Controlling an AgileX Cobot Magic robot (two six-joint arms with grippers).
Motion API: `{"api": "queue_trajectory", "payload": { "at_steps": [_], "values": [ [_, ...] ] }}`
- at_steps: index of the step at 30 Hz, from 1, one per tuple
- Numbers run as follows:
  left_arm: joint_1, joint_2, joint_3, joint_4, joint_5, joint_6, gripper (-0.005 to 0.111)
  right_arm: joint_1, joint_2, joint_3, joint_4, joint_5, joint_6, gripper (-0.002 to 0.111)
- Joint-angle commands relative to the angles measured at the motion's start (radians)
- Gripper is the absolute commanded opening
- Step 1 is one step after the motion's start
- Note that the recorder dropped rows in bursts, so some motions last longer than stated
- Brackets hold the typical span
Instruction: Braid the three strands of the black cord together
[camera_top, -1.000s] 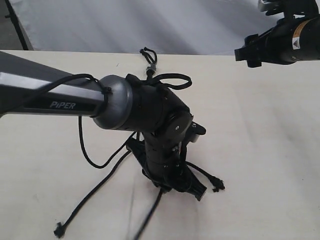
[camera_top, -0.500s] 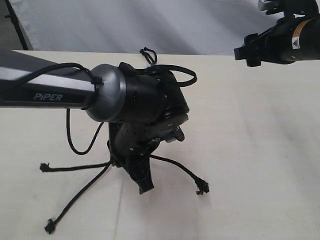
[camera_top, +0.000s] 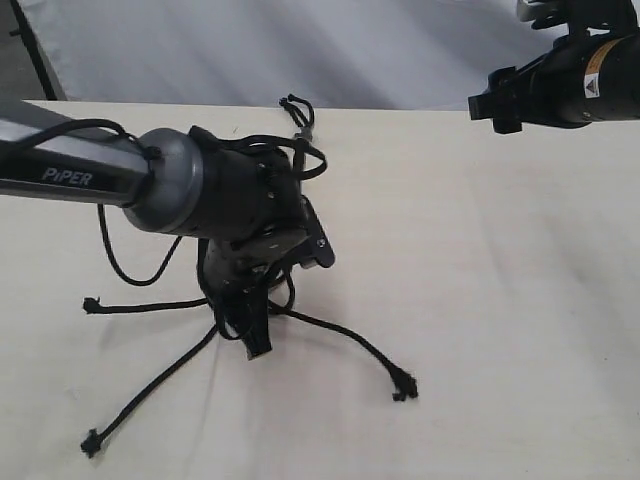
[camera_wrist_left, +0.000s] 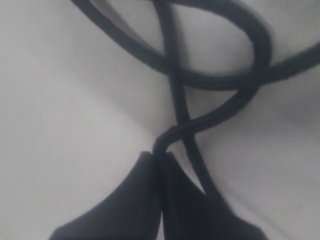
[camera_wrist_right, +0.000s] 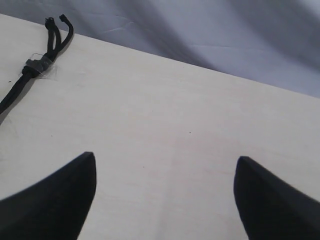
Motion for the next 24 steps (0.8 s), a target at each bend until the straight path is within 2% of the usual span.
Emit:
{"api": "queue_trajectory", "payload": {
  "at_steps": [1, 4, 8, 12, 14, 17, 24],
  "values": [
    [0.057, -0.010, 0.094, 0.010, -0.146, -0.011, 0.000, -0.001, -0.008, 0.001, 0.004, -0.019, 0.004, 0.072],
    [0.057, -0.010, 0.122, -0.047, -0.155, -0.020, 0.000, -0.001, -0.008, 0.001, 0.004, -0.021, 0.004, 0.072],
    [0.031, -0.010, 0.132, -0.242, -0.154, 0.013, 0.000, -0.001, -0.008, 0.001, 0.009, -0.021, 0.004, 0.072],
    [-0.047, -0.014, 0.132, -0.401, -0.154, 0.087, 0.000, -0.001, -0.008, 0.001, 0.020, -0.021, 0.004, 0.072],
    [-0.090, -0.023, 0.132, -0.389, -0.154, 0.093, 0.000, -0.001, -0.008, 0.001, 0.020, -0.021, 0.004, 0.072],
    [-0.105, -0.049, 0.132, -0.354, -0.172, 0.063, 0.000, -0.001, -0.008, 0.001, 0.020, -0.021, 0.004, 0.072],
    [-0.024, -0.115, 0.132, -0.332, -0.190, -0.001, 0.000, -0.001, -0.008, 0.003, 0.020, -0.021, 0.004, 0.072]
  ]
}}
